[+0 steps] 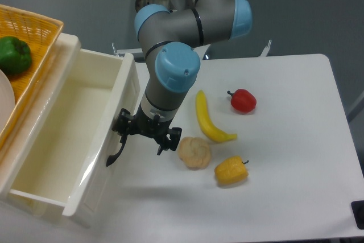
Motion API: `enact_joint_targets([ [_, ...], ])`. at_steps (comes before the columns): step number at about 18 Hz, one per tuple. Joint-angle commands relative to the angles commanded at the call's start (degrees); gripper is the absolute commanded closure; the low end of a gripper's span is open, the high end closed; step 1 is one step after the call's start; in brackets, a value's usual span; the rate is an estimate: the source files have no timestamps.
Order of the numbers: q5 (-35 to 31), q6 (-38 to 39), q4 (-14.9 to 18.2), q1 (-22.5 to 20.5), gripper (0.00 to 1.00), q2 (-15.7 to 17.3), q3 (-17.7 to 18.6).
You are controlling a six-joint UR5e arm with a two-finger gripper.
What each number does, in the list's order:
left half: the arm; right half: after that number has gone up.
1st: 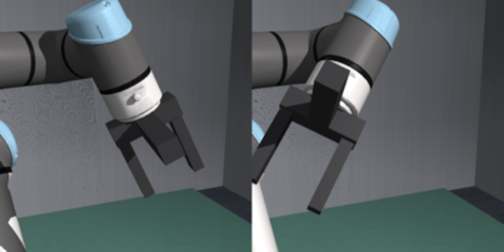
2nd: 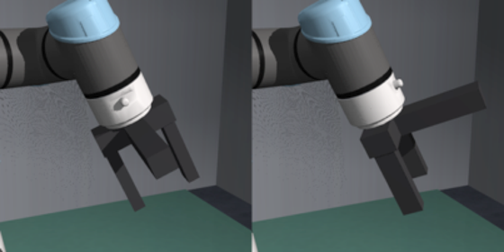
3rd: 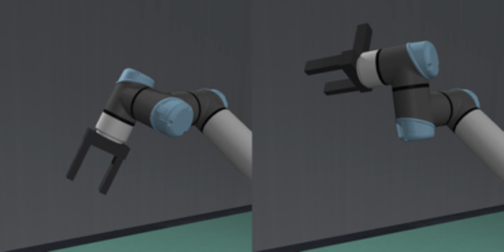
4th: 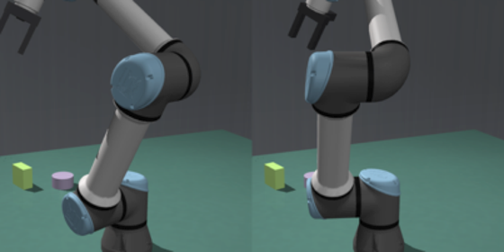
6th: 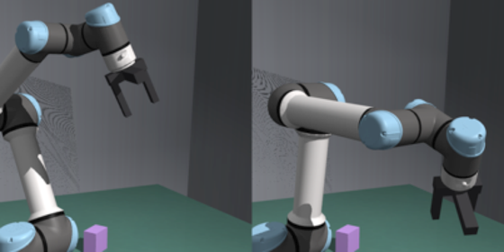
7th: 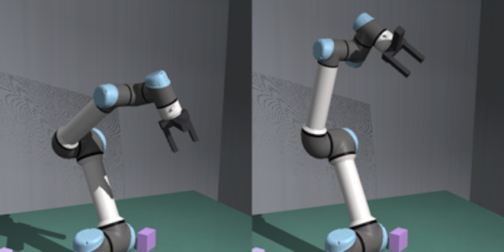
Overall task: Slide the top white drawer open
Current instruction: 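Pull the gripper away from the cabinet, sliding the upper drawer out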
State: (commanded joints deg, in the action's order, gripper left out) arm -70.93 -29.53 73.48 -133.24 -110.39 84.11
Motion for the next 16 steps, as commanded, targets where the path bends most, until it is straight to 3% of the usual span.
enact_joint_targets([
  [16, -0.1, -2.4, 0.3, -2.9, 0.00, -0.3, -1.1],
])
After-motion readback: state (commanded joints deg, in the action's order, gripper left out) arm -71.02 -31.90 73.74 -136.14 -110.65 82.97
